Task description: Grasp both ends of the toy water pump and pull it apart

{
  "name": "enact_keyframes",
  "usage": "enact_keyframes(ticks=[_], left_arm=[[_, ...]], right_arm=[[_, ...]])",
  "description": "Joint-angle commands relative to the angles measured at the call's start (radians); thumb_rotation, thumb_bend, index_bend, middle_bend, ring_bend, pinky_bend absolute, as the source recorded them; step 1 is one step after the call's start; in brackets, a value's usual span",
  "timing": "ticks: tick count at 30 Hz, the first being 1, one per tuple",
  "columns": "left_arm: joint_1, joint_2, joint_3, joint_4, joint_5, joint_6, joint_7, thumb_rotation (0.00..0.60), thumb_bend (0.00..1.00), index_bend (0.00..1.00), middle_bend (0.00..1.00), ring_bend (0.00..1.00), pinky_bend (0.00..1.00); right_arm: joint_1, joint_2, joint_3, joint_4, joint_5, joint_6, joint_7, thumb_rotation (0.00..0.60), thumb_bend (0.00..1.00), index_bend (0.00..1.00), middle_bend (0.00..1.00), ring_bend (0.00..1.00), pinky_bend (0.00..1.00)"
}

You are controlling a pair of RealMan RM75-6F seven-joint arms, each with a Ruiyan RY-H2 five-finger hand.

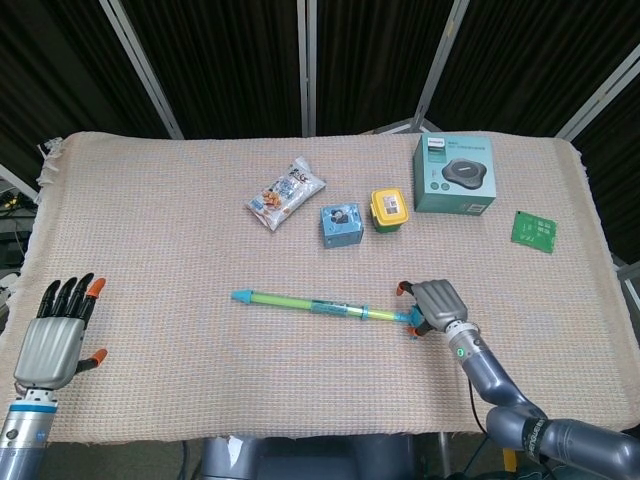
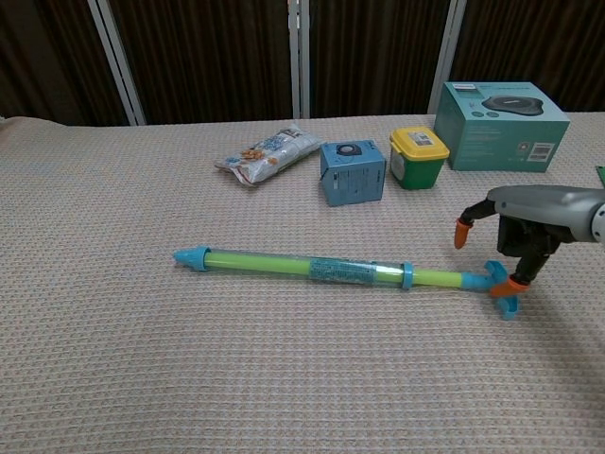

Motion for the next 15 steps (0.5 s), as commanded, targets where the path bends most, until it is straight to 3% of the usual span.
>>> enact_keyframes(ticks=[1, 15], left_arm=[[-0.003, -0.003, 0.0, 0.002, -0.005, -0.002, 0.004, 0.6, 0.0, 0.0, 0.0, 0.0, 0.0], [-0.013, -0.008, 0.007, 0.006, -0.015, -0.001, 0.011, 0.6, 0.0, 0.0, 0.0, 0.0, 0.0]], right_arm=[[0.012, -0.021, -0.001, 0.014, 0.023, 0.004, -0.009, 0.6, 0.12, 0.38, 1.0, 1.0, 1.0], [0.053, -0.047, -0.034, 0.002, 0.091, 0.014, -0.046, 0.6, 0.18, 0.43, 1.0, 1.0, 1.0]])
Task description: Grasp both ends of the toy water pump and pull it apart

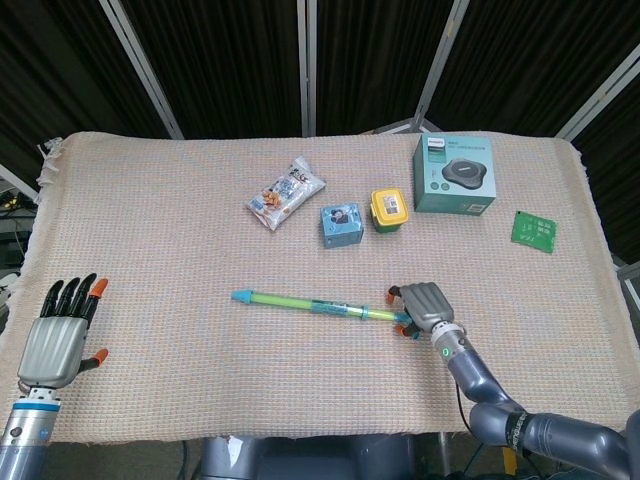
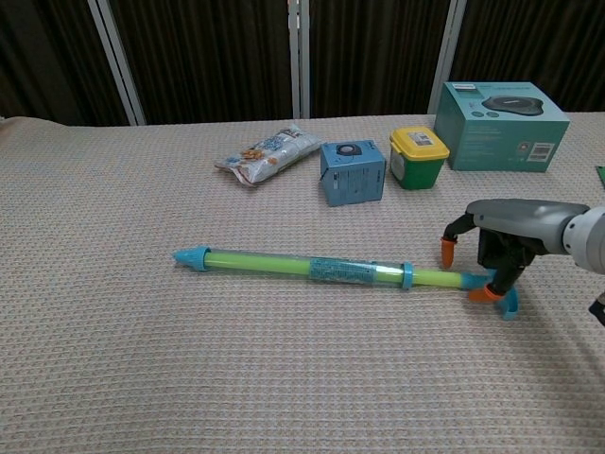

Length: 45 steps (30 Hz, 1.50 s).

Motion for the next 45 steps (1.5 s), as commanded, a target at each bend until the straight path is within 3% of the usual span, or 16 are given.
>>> enact_keyframes(ticks=[1, 8, 14, 25, 27, 29, 32, 34, 38, 45], left_arm=[[0.0, 0.0, 0.001, 0.0, 0.0, 0.0, 0.0, 0.6, 0.0, 0.0, 0.0, 0.0, 0.0], [-0.003, 0.0, 0.004, 0.0, -0.002, 0.003, -0.002, 0.6, 0.0, 0.0, 0.0, 0.0, 0.0], [-0.007, -0.001, 0.004, 0.002, -0.008, 0.002, -0.003, 0.6, 0.0, 0.0, 0.0, 0.0, 0.0], [-0.058, -0.022, -0.021, 0.026, -0.027, -0.049, 0.003, 0.6, 0.0, 0.0, 0.02, 0.01, 0.01], [-0.088, -0.04, -0.035, 0.045, -0.023, -0.077, -0.008, 0.6, 0.0, 0.0, 0.19, 0.14, 0.1], [-0.127, -0.067, -0.051, 0.077, -0.013, -0.117, -0.038, 0.6, 0.0, 0.0, 0.52, 0.45, 0.38], [-0.206, -0.13, -0.076, 0.144, 0.01, -0.203, -0.122, 0.6, 0.0, 0.02, 0.76, 0.71, 0.79], [-0.263, -0.189, -0.09, 0.207, 0.024, -0.26, -0.18, 0.6, 0.0, 0.08, 0.84, 0.79, 0.94], [-0.327, -0.252, -0.101, 0.26, 0.019, -0.332, -0.227, 0.6, 0.0, 0.21, 0.91, 0.85, 1.0], [-0.418, -0.363, -0.124, 0.31, -0.057, -0.439, -0.225, 0.6, 0.0, 0.26, 0.92, 0.86, 1.0]], right_arm=[[0.007, 0.0, -0.009, -0.003, 0.008, 0.003, -0.012, 0.6, 0.19, 0.44, 1.0, 1.0, 1.0], [0.018, -0.022, -0.023, 0.015, 0.01, 0.015, -0.015, 0.6, 0.23, 0.49, 1.0, 1.0, 1.0], [0.018, -0.034, -0.022, 0.028, -0.014, 0.031, 0.016, 0.6, 0.35, 0.63, 1.0, 1.0, 1.0], [0.022, 0.012, -0.028, -0.044, -0.014, 0.051, 0.009, 0.6, 0.48, 0.66, 1.0, 1.0, 1.0], [0.025, 0.016, -0.03, -0.052, -0.003, 0.055, -0.001, 0.6, 0.5, 0.67, 1.0, 1.0, 1.0], [0.027, 0.02, -0.031, -0.062, 0.012, 0.06, -0.011, 0.6, 0.5, 0.67, 1.0, 1.0, 1.0], [0.032, 0.024, -0.026, -0.077, 0.037, 0.07, -0.022, 0.6, 0.5, 0.67, 1.0, 1.0, 1.0], [0.035, 0.028, -0.025, -0.087, 0.053, 0.078, -0.03, 0.6, 0.5, 0.67, 1.0, 1.0, 1.0], [0.041, 0.03, -0.028, -0.099, 0.071, 0.088, -0.045, 0.6, 0.51, 0.68, 1.0, 1.0, 1.0], [0.049, 0.032, -0.026, -0.109, 0.099, 0.103, -0.057, 0.6, 0.51, 0.68, 1.0, 1.0, 1.0]])
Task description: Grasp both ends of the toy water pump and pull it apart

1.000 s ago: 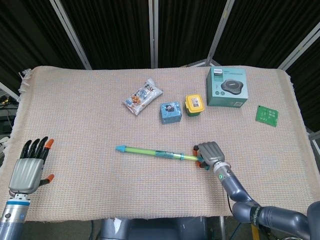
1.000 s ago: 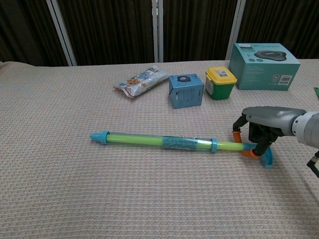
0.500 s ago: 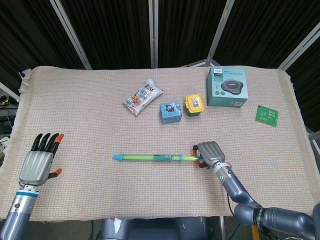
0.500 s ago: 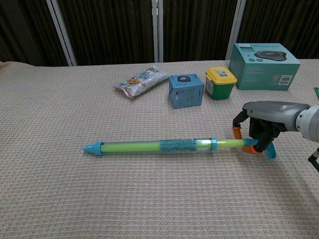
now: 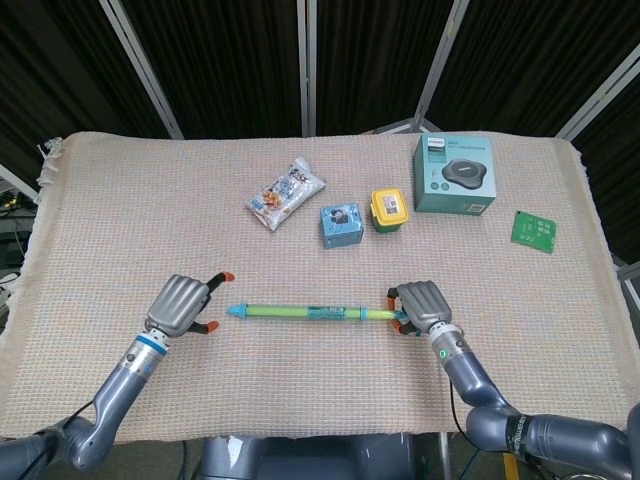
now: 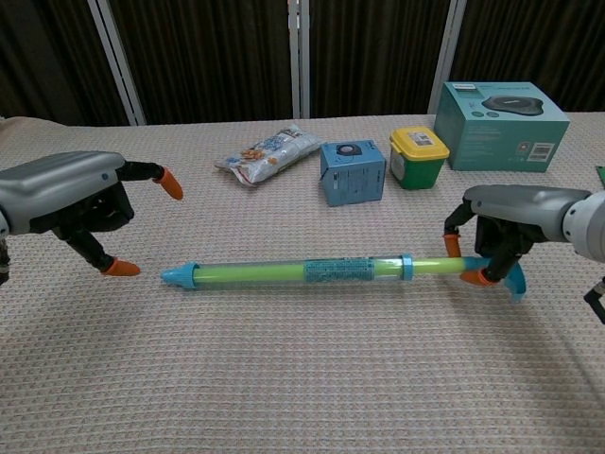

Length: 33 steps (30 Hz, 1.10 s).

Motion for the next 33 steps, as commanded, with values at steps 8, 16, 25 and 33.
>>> enact_keyframes(ticks=[8, 16, 25, 33], left_arm=[[-0.092, -0.157, -0.027, 0.1, -0.133, -0.097, -0.006, 0.6, 0.0, 0.32, 0.92, 0.86, 1.0], [-0.122, -0.208, -0.039, 0.156, -0.161, -0.106, -0.016, 0.6, 0.11, 0.35, 0.92, 0.86, 1.0], [-0.169, -0.263, -0.05, 0.216, -0.219, -0.133, 0.006, 0.6, 0.13, 0.36, 0.92, 0.86, 1.0], [-0.18, -0.3, -0.045, 0.27, -0.238, -0.128, -0.024, 0.6, 0.3, 0.46, 0.92, 0.86, 1.0]], right_arm=[[0.01, 0.004, -0.003, -0.005, 0.026, 0.01, -0.007, 0.6, 0.51, 0.68, 1.0, 1.0, 1.0], [0.013, 0.006, -0.007, -0.002, 0.03, 0.008, -0.005, 0.6, 0.51, 0.69, 1.0, 1.0, 1.0], [0.019, 0.011, -0.01, -0.009, 0.031, 0.011, -0.003, 0.6, 0.51, 0.69, 1.0, 1.0, 1.0], [0.019, 0.02, -0.015, -0.016, 0.028, 0.014, 0.004, 0.6, 0.51, 0.69, 1.0, 1.0, 1.0]])
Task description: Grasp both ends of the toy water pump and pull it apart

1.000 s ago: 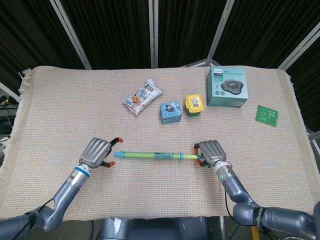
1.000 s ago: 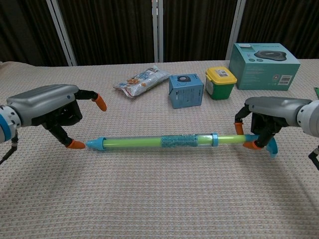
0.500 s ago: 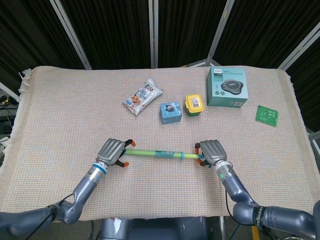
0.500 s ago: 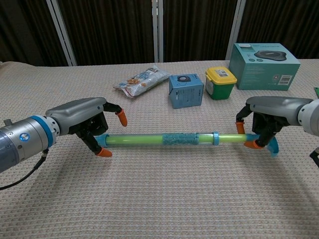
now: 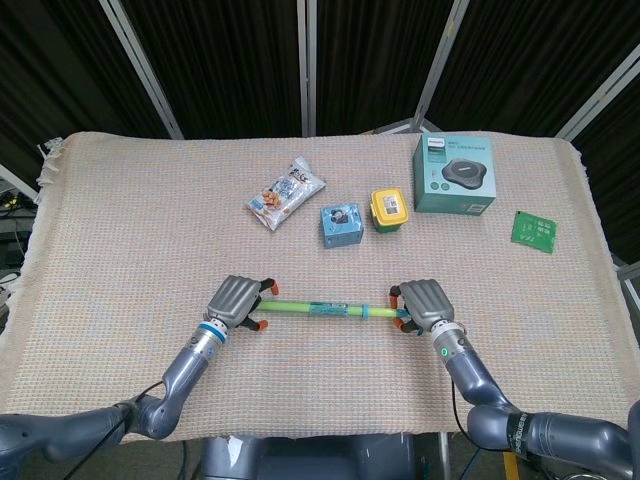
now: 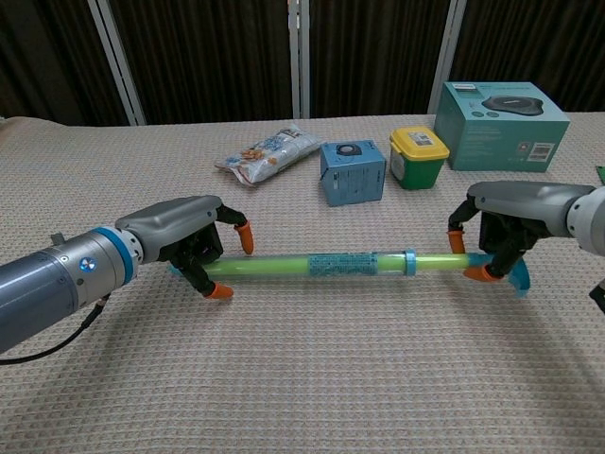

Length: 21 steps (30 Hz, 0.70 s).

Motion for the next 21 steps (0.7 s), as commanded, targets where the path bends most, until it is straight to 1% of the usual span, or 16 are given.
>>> enact_keyframes(ticks=[1, 5, 8, 12, 21], left_arm=[[-0.002, -0.008, 0.003, 0.013, -0.001, 0.007, -0.012, 0.6, 0.31, 0.5, 0.92, 0.86, 1.0], [-0.001, -0.005, 0.007, 0.012, 0.008, 0.021, -0.024, 0.6, 0.31, 0.66, 0.92, 0.86, 1.0], [0.0, 0.002, 0.011, 0.007, 0.013, 0.033, -0.025, 0.6, 0.31, 0.75, 0.92, 0.86, 1.0], [0.004, 0.01, 0.012, -0.003, 0.007, 0.047, -0.022, 0.6, 0.31, 0.79, 0.92, 0.86, 1.0], [-0.001, 0.014, 0.004, -0.026, -0.003, 0.06, -0.015, 0.6, 0.31, 0.81, 0.92, 0.86, 1.0]], right_arm=[[0.0, 0.004, -0.001, -0.003, -0.001, 0.001, 0.002, 0.6, 0.51, 0.69, 1.0, 1.0, 1.0], [-0.001, 0.01, -0.001, -0.008, -0.004, 0.003, 0.007, 0.6, 0.51, 0.69, 1.0, 1.0, 1.0], [-0.002, 0.015, -0.003, -0.013, -0.007, 0.006, 0.009, 0.6, 0.51, 0.69, 1.0, 1.0, 1.0], [-0.002, 0.019, -0.005, -0.021, -0.013, 0.011, 0.008, 0.6, 0.51, 0.7, 1.0, 1.0, 1.0], [0.015, 0.002, 0.002, -0.024, -0.008, 0.013, -0.008, 0.6, 0.53, 0.7, 1.0, 1.0, 1.0]])
